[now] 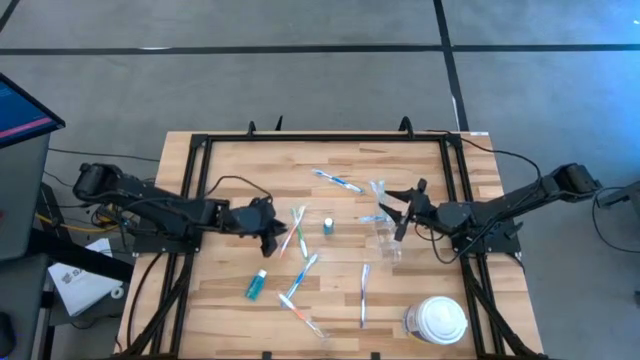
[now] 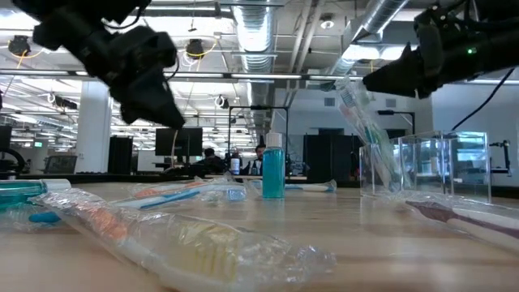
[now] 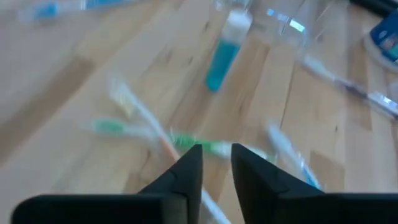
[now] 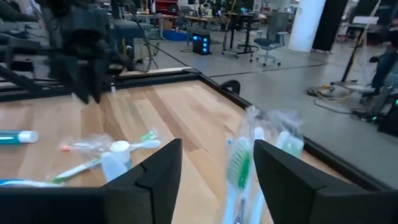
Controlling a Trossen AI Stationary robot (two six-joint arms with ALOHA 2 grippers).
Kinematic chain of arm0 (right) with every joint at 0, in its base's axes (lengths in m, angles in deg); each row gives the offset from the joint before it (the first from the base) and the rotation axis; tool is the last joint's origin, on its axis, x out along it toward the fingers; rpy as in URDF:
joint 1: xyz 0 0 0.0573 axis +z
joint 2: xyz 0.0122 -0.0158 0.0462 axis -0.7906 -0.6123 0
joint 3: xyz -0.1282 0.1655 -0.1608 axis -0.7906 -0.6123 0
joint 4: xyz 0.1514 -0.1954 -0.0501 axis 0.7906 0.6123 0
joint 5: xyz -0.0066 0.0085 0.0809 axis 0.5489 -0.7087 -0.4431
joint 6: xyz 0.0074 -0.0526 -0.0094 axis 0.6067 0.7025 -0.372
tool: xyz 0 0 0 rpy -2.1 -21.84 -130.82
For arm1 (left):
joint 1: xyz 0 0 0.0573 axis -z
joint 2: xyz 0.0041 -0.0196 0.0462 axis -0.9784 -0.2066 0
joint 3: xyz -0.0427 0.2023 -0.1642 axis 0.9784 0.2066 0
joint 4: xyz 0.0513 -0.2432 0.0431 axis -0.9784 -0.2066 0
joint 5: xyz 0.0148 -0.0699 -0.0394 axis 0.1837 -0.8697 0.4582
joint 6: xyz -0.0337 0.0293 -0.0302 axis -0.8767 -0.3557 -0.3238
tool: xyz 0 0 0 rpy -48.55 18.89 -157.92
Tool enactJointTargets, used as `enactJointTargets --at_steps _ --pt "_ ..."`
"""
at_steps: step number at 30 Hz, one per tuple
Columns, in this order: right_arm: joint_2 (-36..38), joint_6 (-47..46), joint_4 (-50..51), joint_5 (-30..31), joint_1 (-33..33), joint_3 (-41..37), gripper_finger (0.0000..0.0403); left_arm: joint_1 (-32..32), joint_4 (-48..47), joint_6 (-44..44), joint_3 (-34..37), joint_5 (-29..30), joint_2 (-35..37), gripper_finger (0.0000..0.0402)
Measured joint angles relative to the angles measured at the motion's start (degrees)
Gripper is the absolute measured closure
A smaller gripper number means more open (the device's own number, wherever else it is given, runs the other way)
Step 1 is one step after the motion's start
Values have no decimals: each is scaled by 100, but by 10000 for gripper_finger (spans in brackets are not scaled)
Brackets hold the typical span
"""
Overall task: Pick & Place toothbrushing station
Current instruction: Put the top green toothbrush into the transparent organizer, then put the top blue mouthwash into the transparent organizer
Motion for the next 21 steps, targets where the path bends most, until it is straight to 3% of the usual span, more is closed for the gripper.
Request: enactJointTargets --at_steps 11,17,21 --pt "2 198 485 214 37 519 218 185 655 -455 452 13 -63 261" --pt "0 288 485 201 47 556 228 178 2033 555 448 170 -250 259" --pt "-2 289 483 196 111 556 230 157 2856 960 449 214 -750 258"
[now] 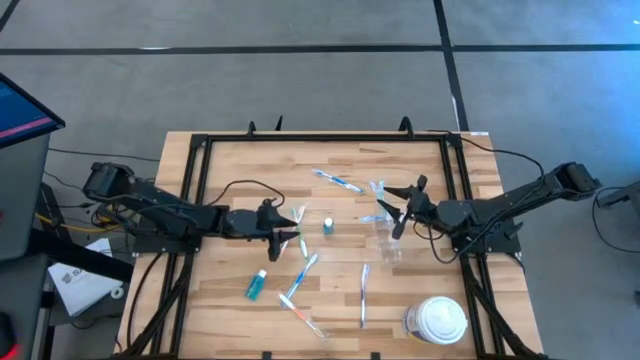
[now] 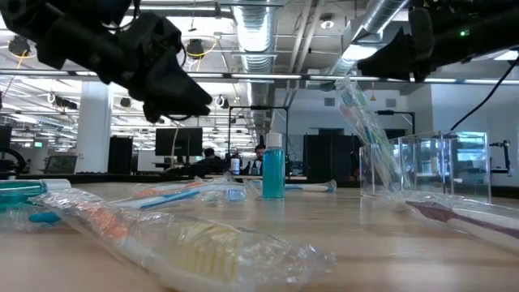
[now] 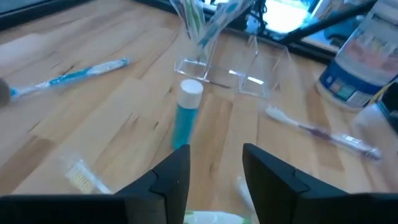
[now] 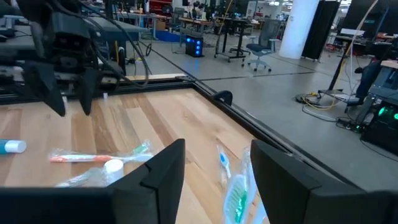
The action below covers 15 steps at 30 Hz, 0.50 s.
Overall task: Pick & Place toothbrushing station
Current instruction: Put the top blue mouthwash into the transparent organizer
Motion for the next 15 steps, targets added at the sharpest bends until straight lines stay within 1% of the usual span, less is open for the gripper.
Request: enactJointTargets --at_steps 4,6,15 --pt "0 3 -11 -2 28 0 227 -68 834 238 -4 45 -614 258" --pt "0 3 -9 -2 24 0 225 -139 1048 327 -64 49 -895 258" --pt "0 16 -9 -2 24 0 226 -326 1306 676 -684 43 -1834 258"
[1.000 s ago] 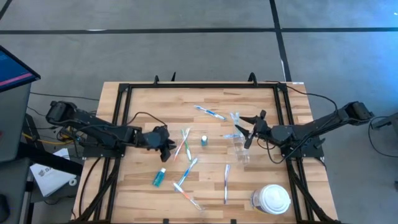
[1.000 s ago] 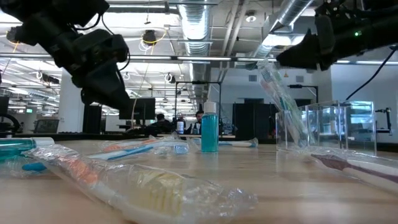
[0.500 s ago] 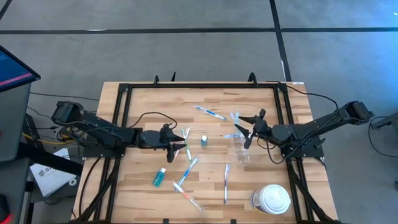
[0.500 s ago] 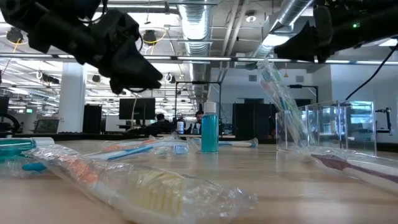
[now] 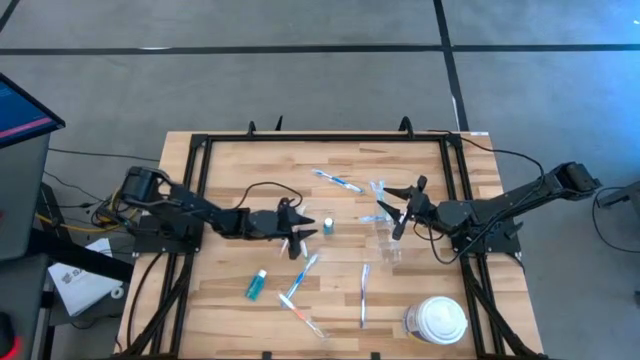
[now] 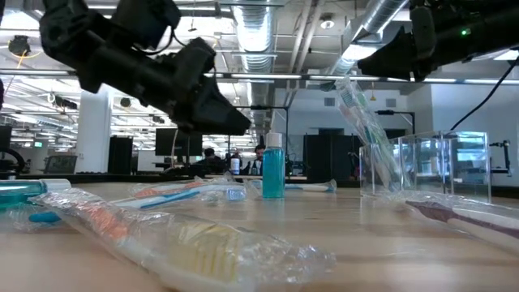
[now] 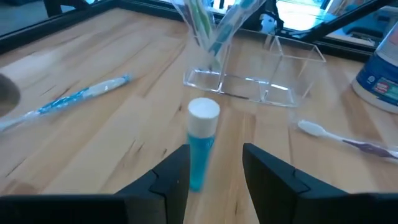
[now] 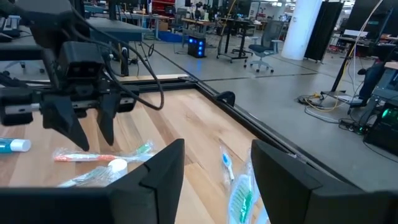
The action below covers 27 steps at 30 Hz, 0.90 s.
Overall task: Pick & Place toothbrushing station
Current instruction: Put the top blue mouthwash into the transparent organizer
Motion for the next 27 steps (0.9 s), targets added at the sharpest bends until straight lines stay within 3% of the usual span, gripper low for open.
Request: enactJointTargets --at_steps 15,27 --pt "0 -15 -1 -2 0 0 224 -130 29 108 -352 -157 -752 255" --pt "-2 -15 -15 -38 0 1 227 -213 50 -165 -839 -157 -1562 160"
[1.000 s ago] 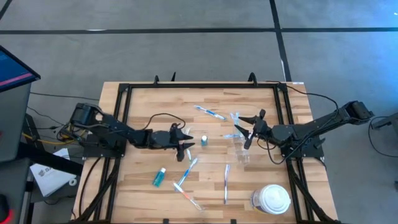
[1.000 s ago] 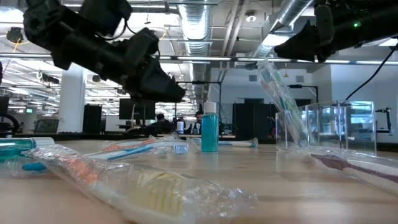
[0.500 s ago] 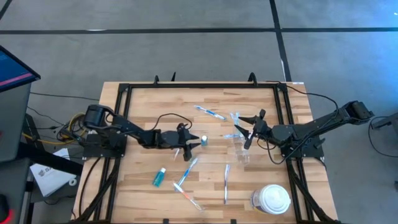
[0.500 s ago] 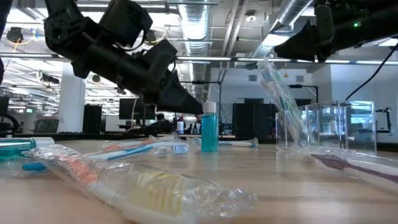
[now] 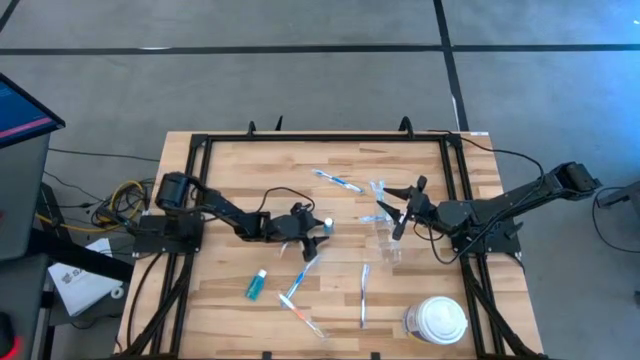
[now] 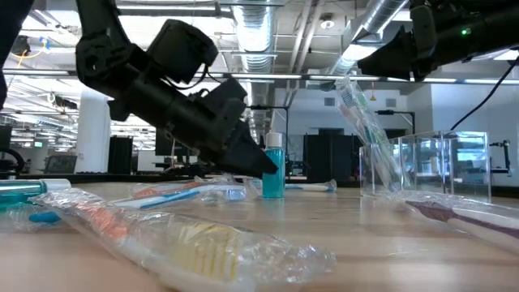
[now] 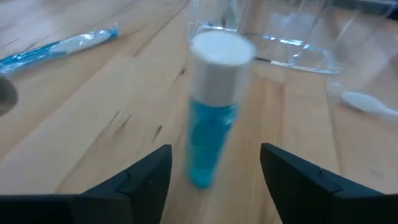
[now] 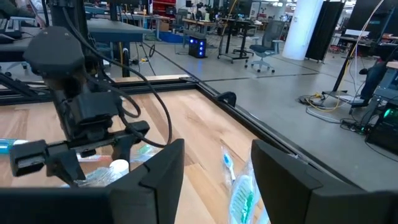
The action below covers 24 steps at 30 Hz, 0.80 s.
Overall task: Pick & Place toothbrushing station
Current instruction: Put the top blue mouthwash into the transparent organizer
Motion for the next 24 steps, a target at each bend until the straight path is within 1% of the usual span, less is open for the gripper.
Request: enactJointTargets --at_steps 3,9,13,17,24 --pt "0 0 3 -8 0 0 229 -60 3 -25 -116 6 -200 150" --pt "0 0 13 -10 0 1 229 -125 58 -155 -291 5 -510 147" --pt "0 0 16 -8 0 1 231 -125 109 -146 -284 10 -514 150" --pt "0 0 15 -8 0 1 234 -127 229 -105 -286 20 -501 167" --pt "0 0 15 -8 0 1 233 -129 436 -88 -286 46 -511 213"
